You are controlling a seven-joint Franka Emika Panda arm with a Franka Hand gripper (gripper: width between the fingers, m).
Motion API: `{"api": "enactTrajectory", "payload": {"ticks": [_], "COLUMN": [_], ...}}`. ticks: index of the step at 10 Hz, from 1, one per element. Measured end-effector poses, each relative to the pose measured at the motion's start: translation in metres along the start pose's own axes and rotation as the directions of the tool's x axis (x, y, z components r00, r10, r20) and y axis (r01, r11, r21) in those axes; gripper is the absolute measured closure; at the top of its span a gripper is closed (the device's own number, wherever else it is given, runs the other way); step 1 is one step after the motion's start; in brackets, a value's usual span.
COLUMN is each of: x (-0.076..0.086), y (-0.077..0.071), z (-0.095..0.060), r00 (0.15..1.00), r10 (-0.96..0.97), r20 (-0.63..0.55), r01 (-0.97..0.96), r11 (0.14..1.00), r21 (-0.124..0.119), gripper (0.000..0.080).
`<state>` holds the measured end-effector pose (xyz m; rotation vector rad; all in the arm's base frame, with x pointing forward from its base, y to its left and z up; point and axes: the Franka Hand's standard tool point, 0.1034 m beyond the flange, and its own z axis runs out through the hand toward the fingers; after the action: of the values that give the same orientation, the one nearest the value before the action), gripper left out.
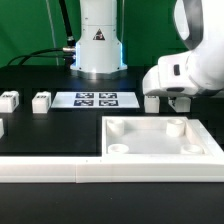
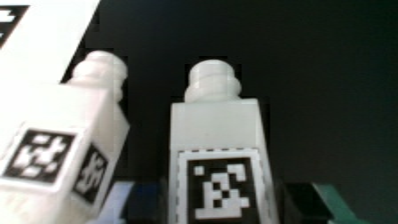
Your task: Assemble square table
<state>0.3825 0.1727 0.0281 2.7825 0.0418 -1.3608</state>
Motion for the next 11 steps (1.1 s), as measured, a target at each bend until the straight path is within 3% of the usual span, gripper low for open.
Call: {"api": "enactTrajectory", "payload": {"ticks": [4, 6, 9, 11], "x": [-0.017, -0.013, -0.006, -0.007], "y": [0.011, 0.011, 0.009, 0.012], "z": [-0.059, -0.065, -0.073, -0.098], "r00": [0.999, 0.995, 0.960, 0.926], "r10": [0.007, 0.010, 0.017, 0.016], "r20": [-0.044, -0.099, -0.278, -0.378], "r01": [-0.005, -0.005, 0.002, 0.018], "r11": [0.999, 0.999, 0.998, 0.996], "r21": [0.037, 0.046, 0.068, 0.084], "gripper": [0.0509, 0.0509, 0.0509, 0.0509]}}
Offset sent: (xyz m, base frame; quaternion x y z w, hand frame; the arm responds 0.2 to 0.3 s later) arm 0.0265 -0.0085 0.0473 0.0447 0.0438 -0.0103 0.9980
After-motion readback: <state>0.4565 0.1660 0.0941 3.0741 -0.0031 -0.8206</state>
